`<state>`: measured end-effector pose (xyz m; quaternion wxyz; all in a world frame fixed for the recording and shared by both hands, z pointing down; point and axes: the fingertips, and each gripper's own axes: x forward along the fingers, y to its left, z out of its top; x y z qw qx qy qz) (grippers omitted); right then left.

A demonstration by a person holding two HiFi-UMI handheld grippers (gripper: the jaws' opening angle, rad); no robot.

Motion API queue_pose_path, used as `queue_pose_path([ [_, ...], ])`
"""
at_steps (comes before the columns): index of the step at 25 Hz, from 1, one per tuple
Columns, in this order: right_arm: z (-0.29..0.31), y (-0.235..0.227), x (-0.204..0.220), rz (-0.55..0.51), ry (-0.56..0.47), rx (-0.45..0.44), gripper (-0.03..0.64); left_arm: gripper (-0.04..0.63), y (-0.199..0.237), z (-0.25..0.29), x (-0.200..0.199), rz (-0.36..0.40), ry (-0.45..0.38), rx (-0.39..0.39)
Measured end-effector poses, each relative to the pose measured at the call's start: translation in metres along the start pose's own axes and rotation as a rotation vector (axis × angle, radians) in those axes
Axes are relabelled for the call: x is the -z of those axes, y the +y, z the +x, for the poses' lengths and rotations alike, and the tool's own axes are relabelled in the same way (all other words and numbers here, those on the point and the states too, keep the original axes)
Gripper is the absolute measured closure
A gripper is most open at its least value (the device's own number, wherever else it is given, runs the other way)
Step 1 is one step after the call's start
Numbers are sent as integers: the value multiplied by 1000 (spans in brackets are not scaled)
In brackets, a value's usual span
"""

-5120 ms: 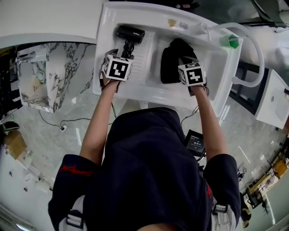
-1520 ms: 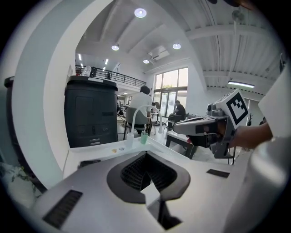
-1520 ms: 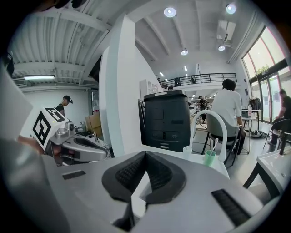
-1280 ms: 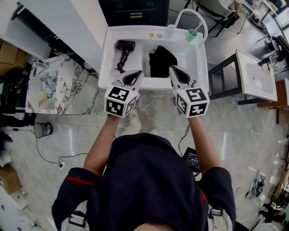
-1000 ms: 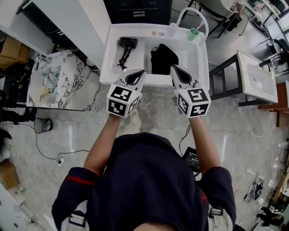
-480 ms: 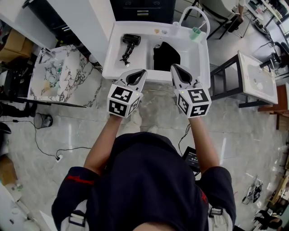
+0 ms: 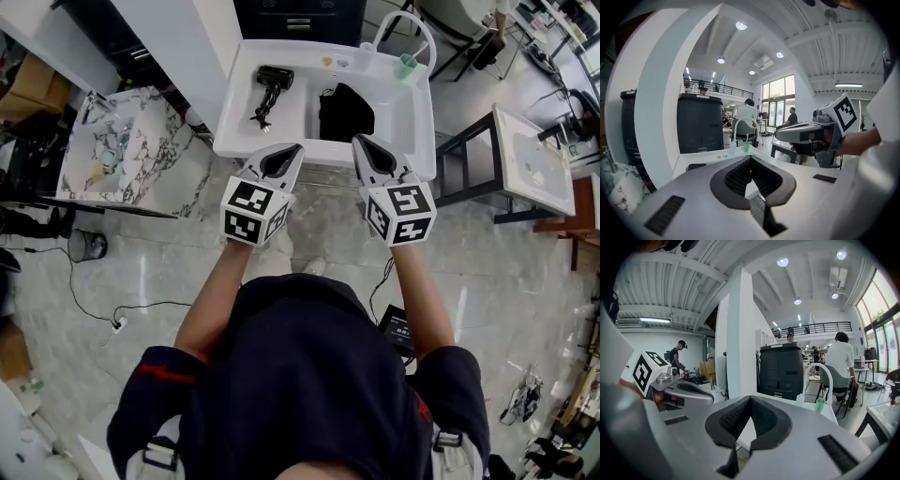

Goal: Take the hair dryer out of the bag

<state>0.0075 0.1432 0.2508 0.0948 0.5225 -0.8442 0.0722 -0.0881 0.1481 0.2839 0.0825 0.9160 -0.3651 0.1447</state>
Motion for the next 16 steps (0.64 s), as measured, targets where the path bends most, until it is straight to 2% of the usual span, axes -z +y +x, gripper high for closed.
queue_pose_path([
  [16, -5, -5, 4, 4, -6, -13, 583, 581, -5, 1, 1, 9, 2, -16],
])
